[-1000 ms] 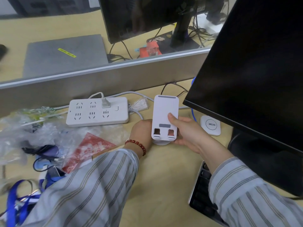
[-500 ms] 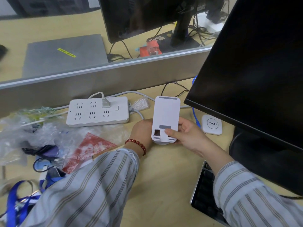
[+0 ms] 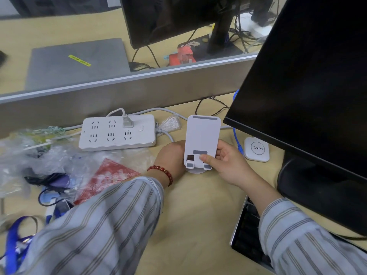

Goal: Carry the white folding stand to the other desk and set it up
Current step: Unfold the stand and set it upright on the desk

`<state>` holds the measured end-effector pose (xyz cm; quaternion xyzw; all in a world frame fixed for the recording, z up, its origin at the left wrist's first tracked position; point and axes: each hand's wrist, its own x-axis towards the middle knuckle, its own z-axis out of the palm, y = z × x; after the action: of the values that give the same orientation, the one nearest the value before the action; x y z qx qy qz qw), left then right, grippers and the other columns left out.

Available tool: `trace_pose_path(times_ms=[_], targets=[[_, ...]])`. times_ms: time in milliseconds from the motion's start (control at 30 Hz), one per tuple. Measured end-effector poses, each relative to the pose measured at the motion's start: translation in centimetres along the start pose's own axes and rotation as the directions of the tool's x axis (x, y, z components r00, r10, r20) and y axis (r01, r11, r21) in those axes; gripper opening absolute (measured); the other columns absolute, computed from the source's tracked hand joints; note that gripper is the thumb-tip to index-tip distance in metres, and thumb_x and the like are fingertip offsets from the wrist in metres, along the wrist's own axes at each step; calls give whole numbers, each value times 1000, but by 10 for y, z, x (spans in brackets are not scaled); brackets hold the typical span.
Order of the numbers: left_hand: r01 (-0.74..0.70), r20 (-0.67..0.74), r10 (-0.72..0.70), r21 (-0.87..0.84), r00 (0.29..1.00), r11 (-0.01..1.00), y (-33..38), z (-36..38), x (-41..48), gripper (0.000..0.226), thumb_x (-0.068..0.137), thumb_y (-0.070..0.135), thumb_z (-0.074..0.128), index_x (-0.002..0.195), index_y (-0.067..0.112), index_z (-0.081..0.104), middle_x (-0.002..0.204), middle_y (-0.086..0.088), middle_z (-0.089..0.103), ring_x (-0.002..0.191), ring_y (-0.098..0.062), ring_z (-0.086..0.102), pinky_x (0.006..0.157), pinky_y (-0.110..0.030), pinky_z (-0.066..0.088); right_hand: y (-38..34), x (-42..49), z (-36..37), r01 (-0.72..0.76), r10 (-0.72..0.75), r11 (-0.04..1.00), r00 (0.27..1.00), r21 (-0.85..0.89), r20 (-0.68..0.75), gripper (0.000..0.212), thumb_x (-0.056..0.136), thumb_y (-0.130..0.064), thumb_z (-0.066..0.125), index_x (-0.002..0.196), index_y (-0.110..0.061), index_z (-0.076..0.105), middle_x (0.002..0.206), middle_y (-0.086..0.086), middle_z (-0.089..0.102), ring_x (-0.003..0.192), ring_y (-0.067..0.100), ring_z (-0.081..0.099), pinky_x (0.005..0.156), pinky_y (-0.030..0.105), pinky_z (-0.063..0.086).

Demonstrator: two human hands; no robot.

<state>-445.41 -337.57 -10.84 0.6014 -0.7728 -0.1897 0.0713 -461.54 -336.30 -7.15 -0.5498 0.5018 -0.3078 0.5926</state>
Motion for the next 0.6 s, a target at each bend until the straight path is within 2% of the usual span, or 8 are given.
trace_pose_path(times_ms=[200, 333, 467, 533, 600], targets=[[28, 0, -28, -28, 1000, 999, 2, 5, -4, 8, 82, 13, 45, 75, 14, 40, 88, -16, 67, 79, -33, 59, 61, -28, 33, 1, 0, -1, -44, 48, 997, 997, -71, 53, 20, 91, -14, 56, 100, -32, 61, 94, -21, 68, 80, -10, 67, 70, 8, 50], [51, -15, -52, -32, 999, 998, 4, 3, -4, 5, 81, 15, 46, 77, 14, 48, 86, -15, 67, 79, -33, 60, 61, -28, 33, 1, 3, -2, -31, 36, 994, 998, -103, 47, 23, 91, -15, 56, 93, -37, 63, 93, -20, 70, 86, -1, 69, 84, 22, 53], [81, 11, -80, -59, 997, 995, 5, 3, -5, 8, 82, 15, 46, 75, 15, 42, 88, -15, 67, 81, -33, 60, 62, -27, 35, 0, 7, -3, -40, 45, 994, 998, -100, 50, 21, 91, -15, 57, 96, -34, 64, 97, -12, 71, 91, 7, 69, 87, 26, 53], [101, 7, -100, -103, 995, 990, 7, 2, -5, 7, 82, 18, 50, 79, 12, 50, 89, -14, 68, 83, -32, 61, 63, -28, 39, -3, 10, -5, -45, 51, 992, 998, -117, 47, 18, 91, -17, 57, 100, -30, 65, 100, -8, 72, 94, 10, 69, 87, 25, 53], [133, 3, -135, -169, 991, 977, 9, 2, -6, 18, 82, 27, 55, 91, 12, 61, 91, -11, 69, 82, -29, 61, 65, -27, 41, -6, 12, -7, -52, 59, 990, 997, -135, 49, 17, 92, -18, 56, 104, -26, 65, 101, -6, 72, 93, 8, 68, 82, 19, 53]])
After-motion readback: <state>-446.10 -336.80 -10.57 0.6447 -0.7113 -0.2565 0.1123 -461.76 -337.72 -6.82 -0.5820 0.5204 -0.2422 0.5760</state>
